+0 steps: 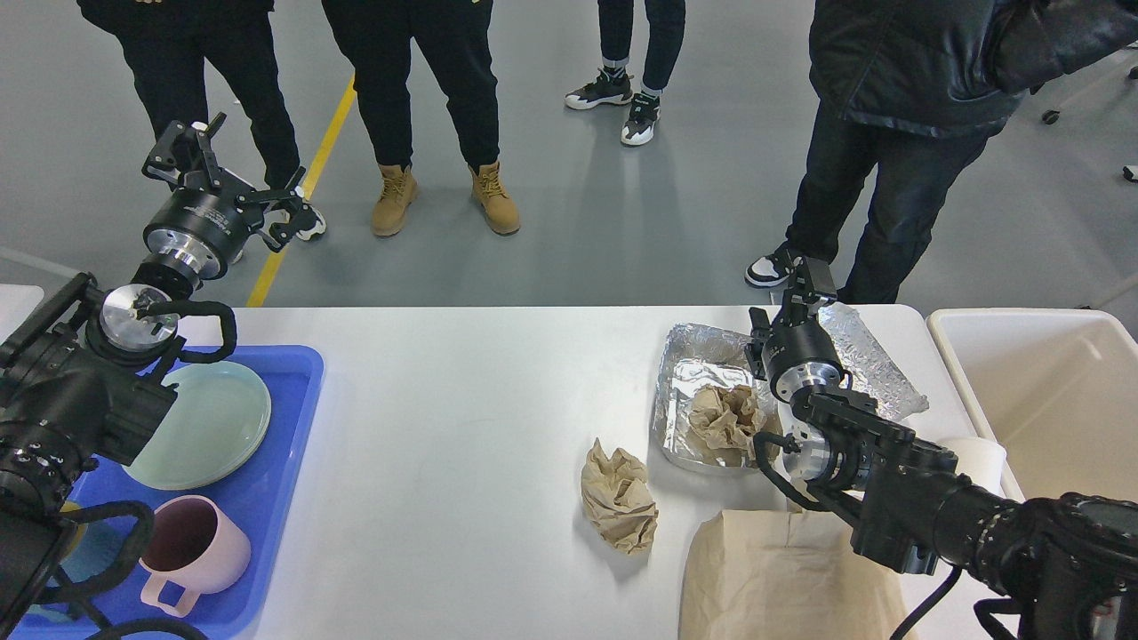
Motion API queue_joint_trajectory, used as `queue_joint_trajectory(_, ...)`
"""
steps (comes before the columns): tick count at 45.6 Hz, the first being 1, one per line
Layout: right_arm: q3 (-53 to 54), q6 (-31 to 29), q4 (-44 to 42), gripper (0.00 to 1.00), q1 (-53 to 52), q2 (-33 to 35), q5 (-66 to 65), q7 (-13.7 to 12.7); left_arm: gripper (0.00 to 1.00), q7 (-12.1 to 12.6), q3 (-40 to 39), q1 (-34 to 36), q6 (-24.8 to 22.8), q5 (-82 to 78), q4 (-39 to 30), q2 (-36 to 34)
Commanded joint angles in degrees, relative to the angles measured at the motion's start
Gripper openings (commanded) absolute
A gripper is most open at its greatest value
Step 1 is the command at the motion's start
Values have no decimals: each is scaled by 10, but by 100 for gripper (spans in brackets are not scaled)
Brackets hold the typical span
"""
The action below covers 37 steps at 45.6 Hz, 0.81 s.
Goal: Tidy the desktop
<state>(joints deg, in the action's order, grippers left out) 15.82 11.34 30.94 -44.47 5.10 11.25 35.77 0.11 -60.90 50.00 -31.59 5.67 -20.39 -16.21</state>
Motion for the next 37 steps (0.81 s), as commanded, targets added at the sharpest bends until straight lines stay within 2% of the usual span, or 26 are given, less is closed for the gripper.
queue_joint_trajectory(1, 0, 0, 0, 100, 0, 0, 0, 0, 96, 0, 0, -19, -48, 0, 0, 0)
queue_joint_trajectory(7, 0, 0, 0, 100, 0, 0, 0, 0, 96, 1, 0, -35, -54, 0, 0, 6)
queue_joint_trajectory(18, 0, 0, 0, 100, 0, 0, 0, 0, 96, 0, 0, -71, -52, 0, 1, 55)
queue_joint_trajectory(37, 0, 0, 0, 100, 0, 0, 0, 0, 96, 0, 1, -98, -28, 0, 5, 63)
